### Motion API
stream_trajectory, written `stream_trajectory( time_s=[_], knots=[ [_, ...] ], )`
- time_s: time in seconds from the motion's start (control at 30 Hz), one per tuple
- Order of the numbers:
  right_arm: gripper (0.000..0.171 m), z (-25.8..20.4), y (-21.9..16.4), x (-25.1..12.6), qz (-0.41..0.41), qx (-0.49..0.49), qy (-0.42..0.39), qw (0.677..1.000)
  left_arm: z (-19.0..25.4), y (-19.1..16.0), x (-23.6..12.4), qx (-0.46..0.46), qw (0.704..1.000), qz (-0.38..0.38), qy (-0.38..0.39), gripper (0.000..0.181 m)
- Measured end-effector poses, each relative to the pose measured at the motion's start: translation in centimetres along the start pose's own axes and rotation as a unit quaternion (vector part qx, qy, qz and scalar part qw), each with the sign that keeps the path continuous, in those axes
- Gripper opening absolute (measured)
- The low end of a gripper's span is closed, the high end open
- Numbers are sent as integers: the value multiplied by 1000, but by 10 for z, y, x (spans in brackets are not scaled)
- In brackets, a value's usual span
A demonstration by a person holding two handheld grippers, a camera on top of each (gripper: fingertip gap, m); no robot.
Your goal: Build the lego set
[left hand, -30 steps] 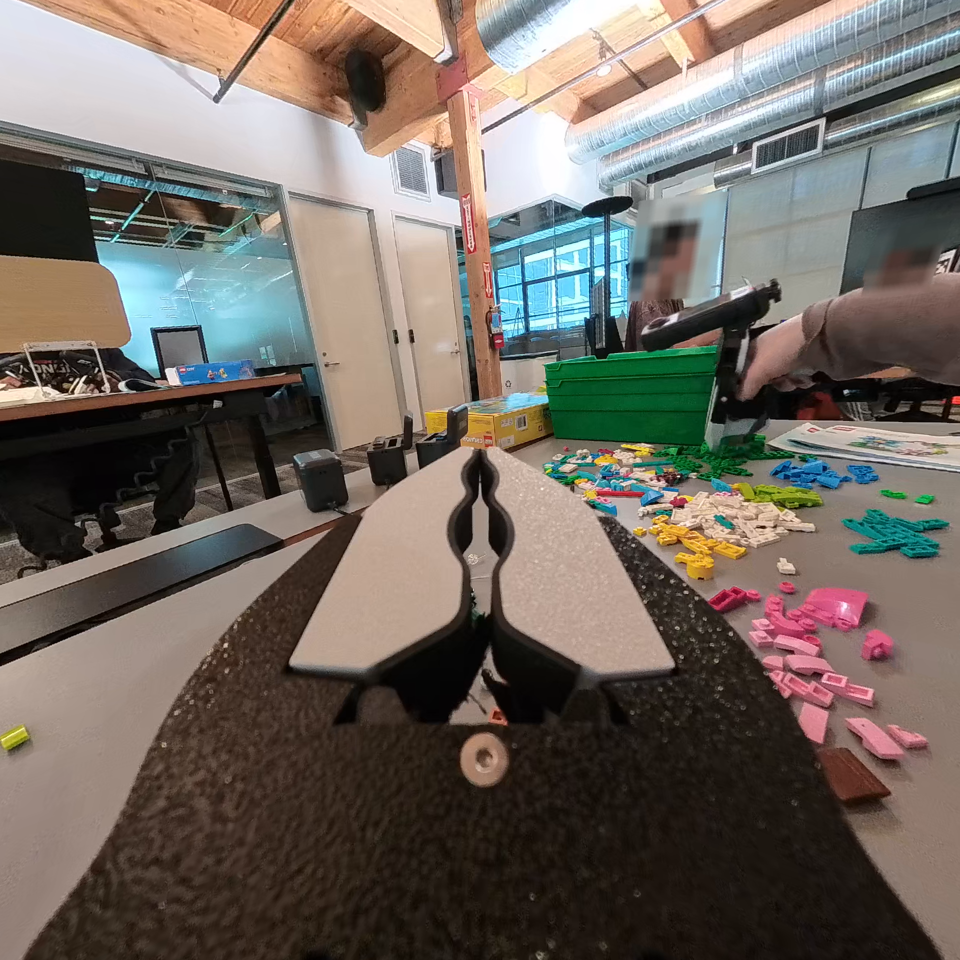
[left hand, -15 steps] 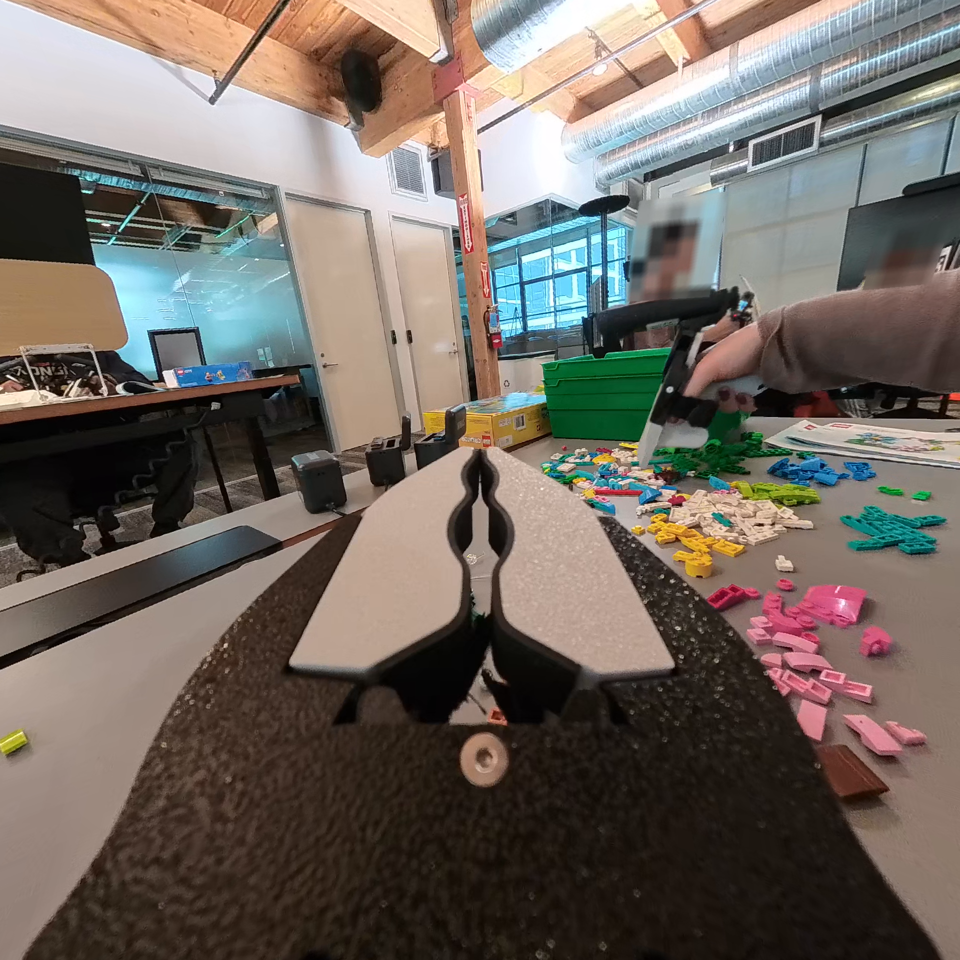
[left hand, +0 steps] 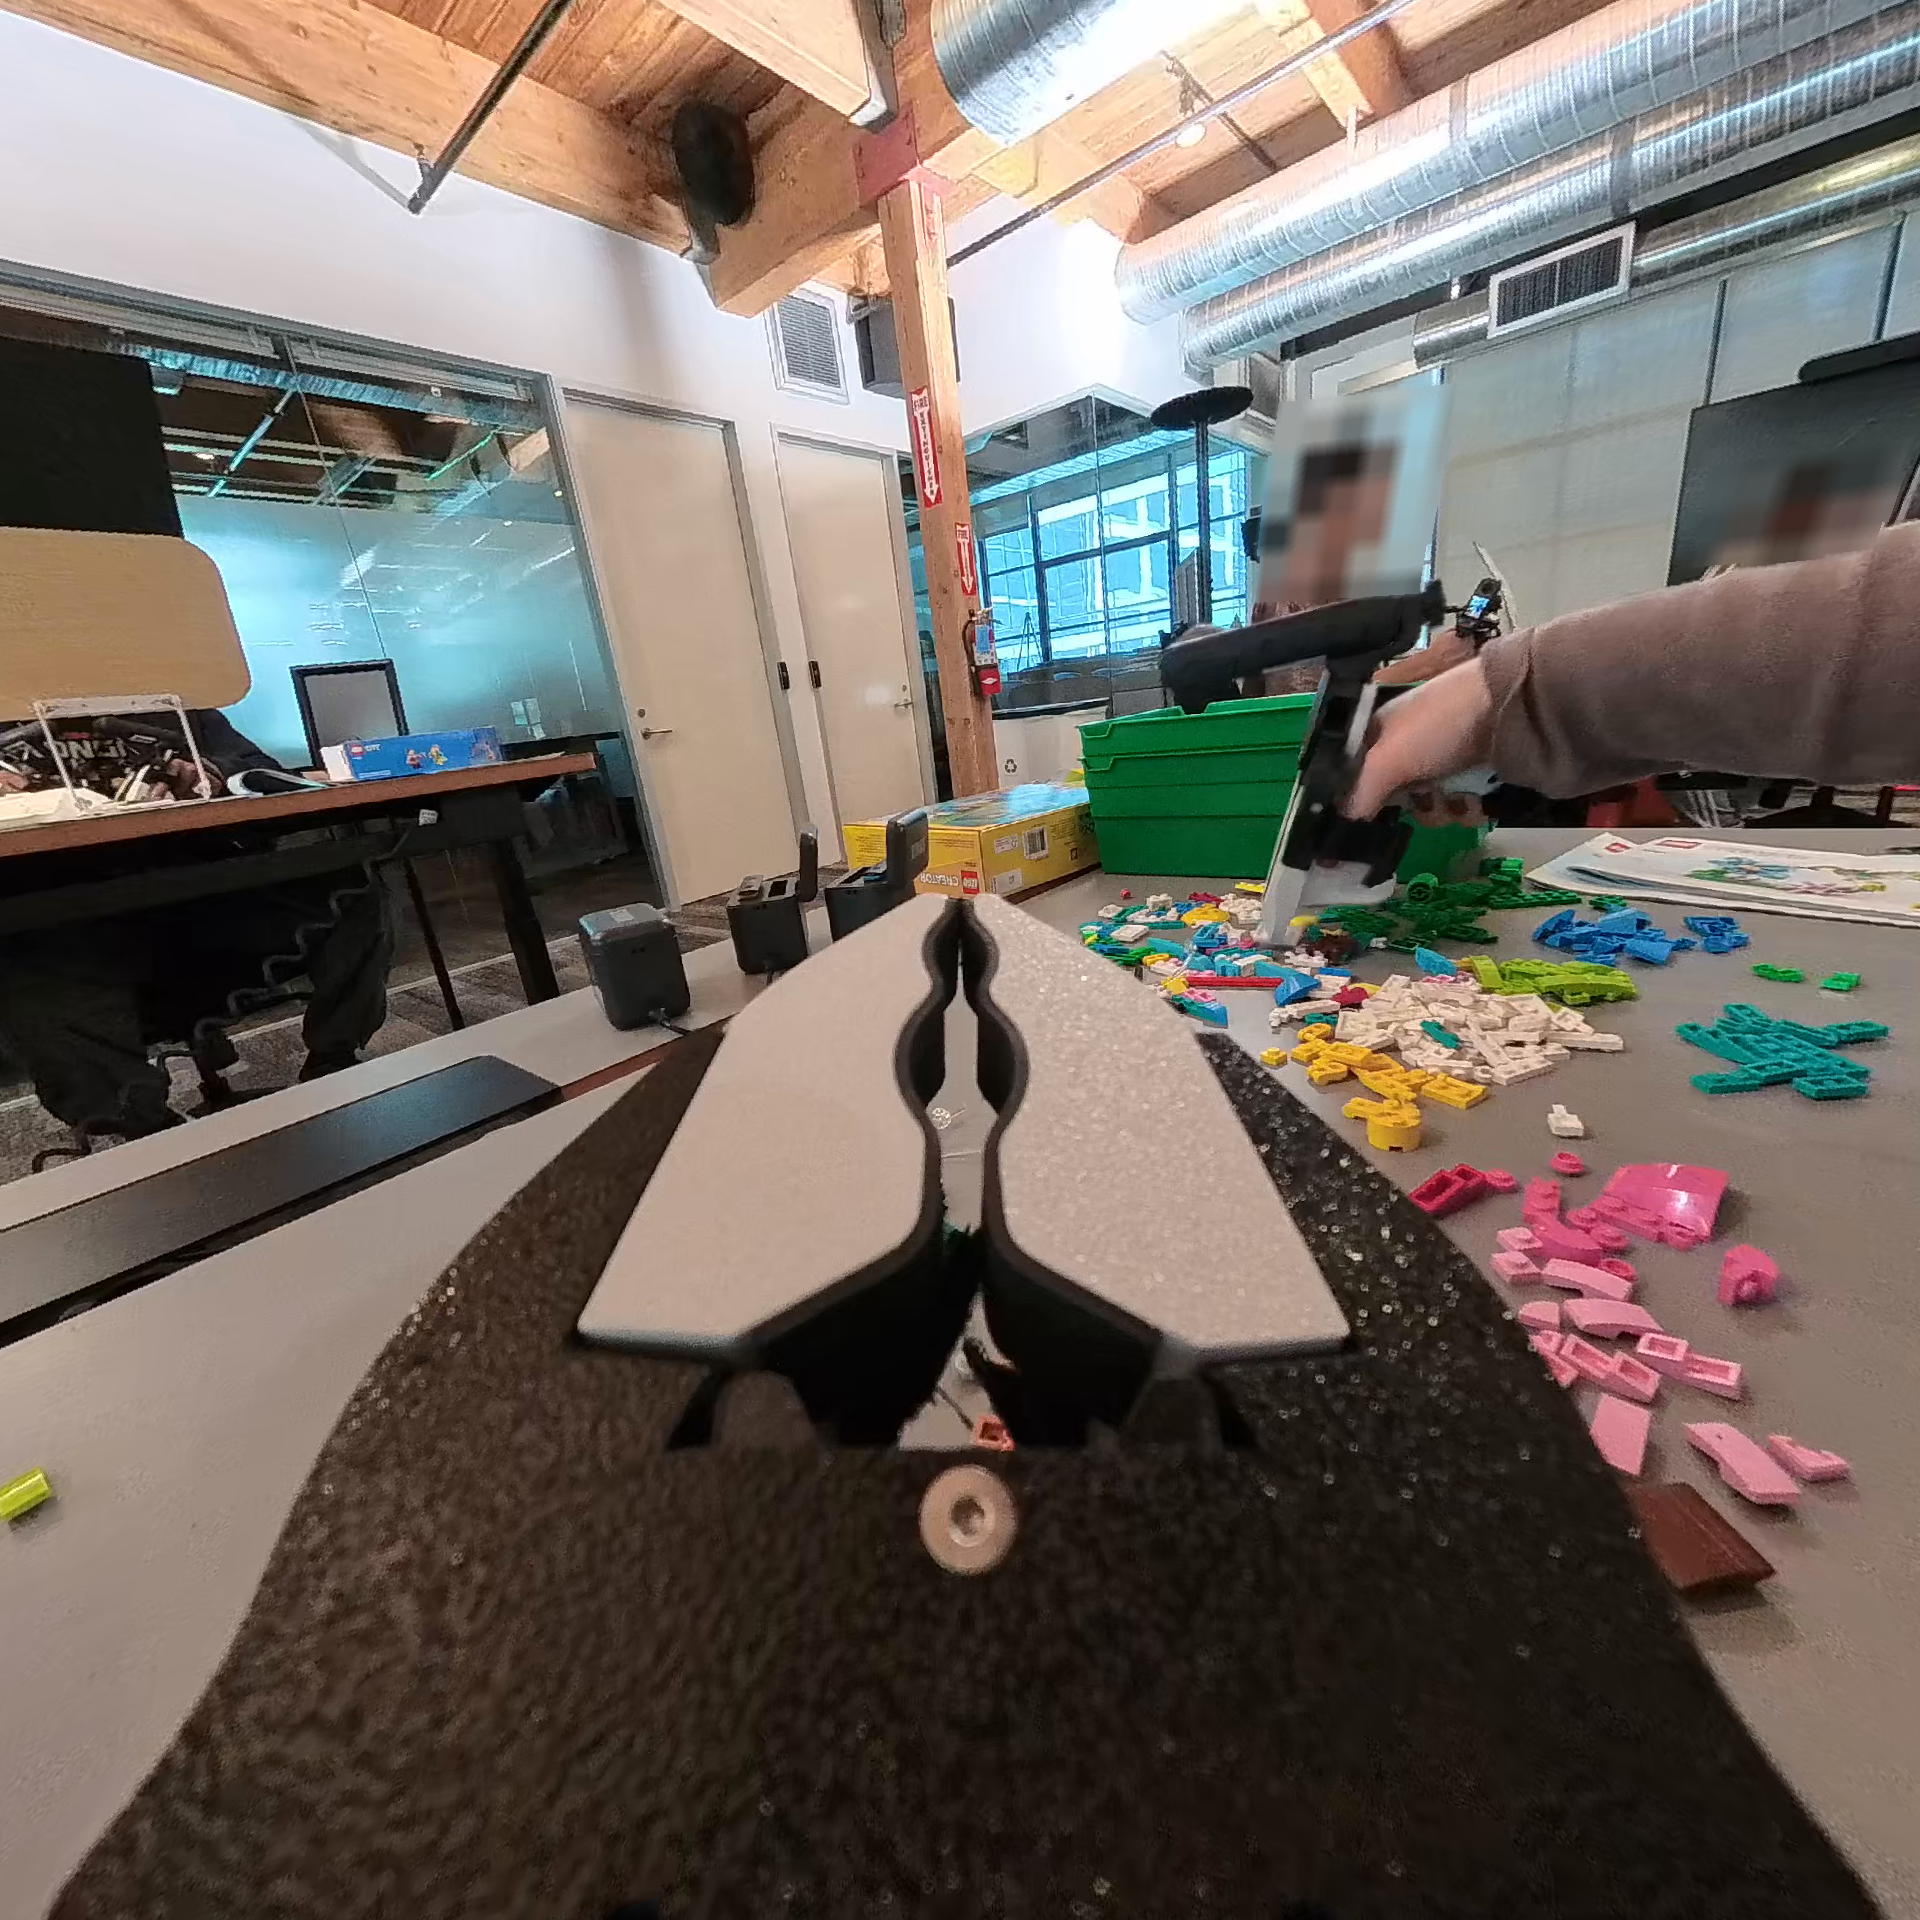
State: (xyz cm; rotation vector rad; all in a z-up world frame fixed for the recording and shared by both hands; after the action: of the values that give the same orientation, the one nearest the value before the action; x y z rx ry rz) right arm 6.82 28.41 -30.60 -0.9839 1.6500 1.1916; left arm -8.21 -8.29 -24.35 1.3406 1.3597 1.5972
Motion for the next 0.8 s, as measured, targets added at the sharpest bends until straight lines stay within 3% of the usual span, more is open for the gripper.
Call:
stream_trajectory(
  time_s=[0.07,0.17,0.33,0.47,0.6,0.8],
  knots=[
    [15,-10,1,-7,12,-28,26,999,0,0,0,0,1000,0,0,0],
    [15,-49,-6,-17,13,-122,147,981,0,0,0,1,1000,0,-1,0],
    [15,-95,-48,-7,-95,-236,210,944,1,0,0,1,1000,0,-1,0],
    [27,-99,-48,-9,-87,-270,179,942,1,0,0,3,1000,0,-2,0],
    [27,-75,-28,-14,-50,-227,120,965,1,0,0,3,1000,0,-2,0],
    [28,-61,-20,-1,-49,-211,111,970,2,0,0,4,1000,1,-4,0]
  ],
)
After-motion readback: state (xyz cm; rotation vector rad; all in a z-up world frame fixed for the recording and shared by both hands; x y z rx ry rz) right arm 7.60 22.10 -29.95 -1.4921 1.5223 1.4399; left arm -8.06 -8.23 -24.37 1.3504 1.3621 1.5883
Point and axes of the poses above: each gripper's, where its closed fingertips meet, x out along the fingers, y out of its top, z = x × y across the jaws, the point moved 5 cm from there along -x, back along the fingers, and after that the axes turned 13 degrees about y, right-handed, at the moved point
